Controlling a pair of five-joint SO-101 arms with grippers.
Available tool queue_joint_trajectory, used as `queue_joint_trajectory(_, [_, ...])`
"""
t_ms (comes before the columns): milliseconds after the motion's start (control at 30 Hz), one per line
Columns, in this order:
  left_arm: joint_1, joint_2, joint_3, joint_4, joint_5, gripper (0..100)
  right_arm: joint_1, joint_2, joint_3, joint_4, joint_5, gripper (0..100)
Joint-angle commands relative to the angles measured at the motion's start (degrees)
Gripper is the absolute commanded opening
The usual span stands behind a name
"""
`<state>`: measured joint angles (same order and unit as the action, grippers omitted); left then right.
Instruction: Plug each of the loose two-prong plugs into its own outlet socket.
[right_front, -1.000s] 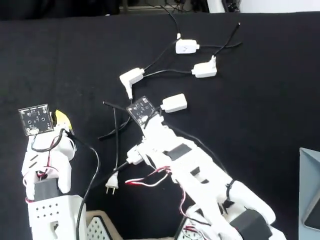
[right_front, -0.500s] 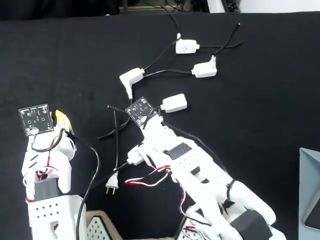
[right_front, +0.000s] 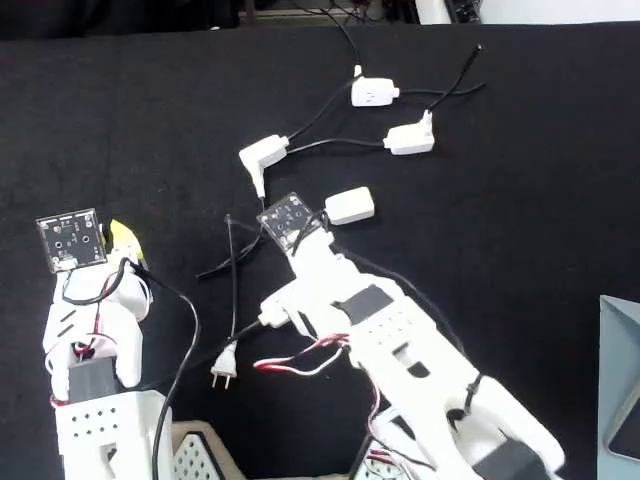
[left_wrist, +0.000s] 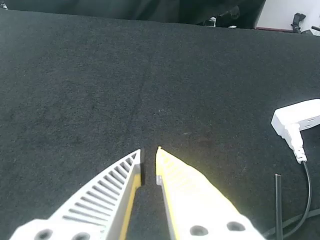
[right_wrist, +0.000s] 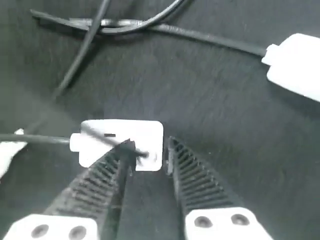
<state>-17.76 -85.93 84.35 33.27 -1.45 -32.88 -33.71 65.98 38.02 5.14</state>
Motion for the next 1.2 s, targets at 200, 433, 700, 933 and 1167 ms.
queue_joint_trajectory(200, [-0.31, -0.53, -0.40, -1.23, 0.18, 6, 0.44, -4.18, 0.66, -1.14, -0.79, 1.0])
queue_joint_trajectory(433, [-0.40, -0.53, -0.40, -1.23, 0.18, 6, 0.44, -4.09, 2.77, -2.64, -0.53, 1.1])
queue_joint_trajectory(700, [-0.31, -0.53, -0.04, -1.32, 0.18, 6, 0.79, -0.57, 0.22, -0.79, 2.02, 1.1])
queue_joint_trajectory(933, [-0.48, -0.53, 0.04, -1.32, 0.18, 6, 3.08, -8.04, -7.08, 4.84, 1.93, 1.1])
queue_joint_trajectory(1167, [-0.48, -0.53, 0.04, -1.32, 0.18, 6, 10.90, -12.44, -23.16, 14.07, 2.37, 1.1])
